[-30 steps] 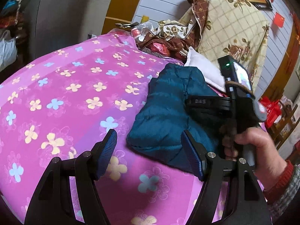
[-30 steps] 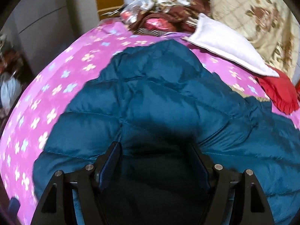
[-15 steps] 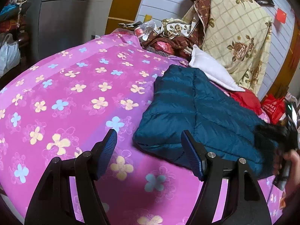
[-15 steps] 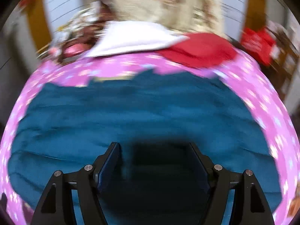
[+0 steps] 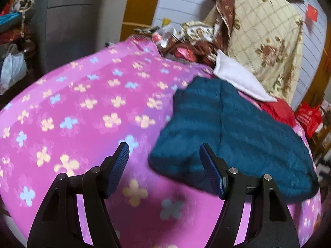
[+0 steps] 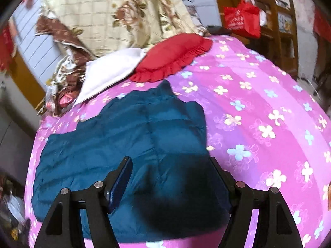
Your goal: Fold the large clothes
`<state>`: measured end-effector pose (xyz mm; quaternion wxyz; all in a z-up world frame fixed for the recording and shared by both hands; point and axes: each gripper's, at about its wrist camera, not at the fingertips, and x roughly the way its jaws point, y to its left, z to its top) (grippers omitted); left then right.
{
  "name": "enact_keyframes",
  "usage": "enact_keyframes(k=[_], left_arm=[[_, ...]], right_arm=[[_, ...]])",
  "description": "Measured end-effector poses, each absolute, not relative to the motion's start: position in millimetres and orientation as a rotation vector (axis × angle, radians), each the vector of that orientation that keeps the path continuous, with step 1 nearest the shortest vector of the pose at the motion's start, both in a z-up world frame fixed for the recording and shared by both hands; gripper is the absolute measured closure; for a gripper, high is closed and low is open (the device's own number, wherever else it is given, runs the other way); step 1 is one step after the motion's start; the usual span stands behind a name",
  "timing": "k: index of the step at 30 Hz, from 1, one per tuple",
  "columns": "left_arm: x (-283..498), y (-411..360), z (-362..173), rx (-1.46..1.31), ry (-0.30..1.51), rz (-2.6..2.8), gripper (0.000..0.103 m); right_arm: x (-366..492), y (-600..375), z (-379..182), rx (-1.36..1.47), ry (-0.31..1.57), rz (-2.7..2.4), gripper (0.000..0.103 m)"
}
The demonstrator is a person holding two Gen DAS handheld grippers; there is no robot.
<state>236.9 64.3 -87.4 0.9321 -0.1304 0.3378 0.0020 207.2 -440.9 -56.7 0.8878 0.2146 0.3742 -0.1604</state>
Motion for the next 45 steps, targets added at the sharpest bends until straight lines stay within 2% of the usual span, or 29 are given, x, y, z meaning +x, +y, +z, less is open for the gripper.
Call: enact_keyframes(k=[3, 9, 12, 21, 30, 38, 45], left_arm=[[261, 67, -90, -0.299, 0.725, 0.012, 0.032], [292, 54, -133, -0.223, 0.917, 0.006, 0.032], [286, 50, -129, -0.192, 0.895, 0.012, 0.032], [265, 68, -114, -0.293, 0.838, -0.009, 0.032], [261, 73, -117, -0.289, 0.84, -0.007, 0.032], [262, 96, -113, -0.394, 0.837, 0.004, 0.032], [261, 93, -115, -0.374, 0.843, 0.008, 0.032]], right_arm=[[209, -422, -67, 0.392, 0.8, -0.329, 0.031], [215, -424, -117, 0.364, 0.898, -0.381, 0.031], [214, -429, -120, 0.381, 0.903, -0.395, 0.031], [205, -370, -71, 0.279, 0.804, -0.286, 0.031], [265, -299, -118, 0.083, 0.927, -0.266, 0.031], [258, -255, -97, 0.053, 0.857, -0.172, 0.031], [278, -218, -122, -0.049, 0.926, -0.179, 0.031]])
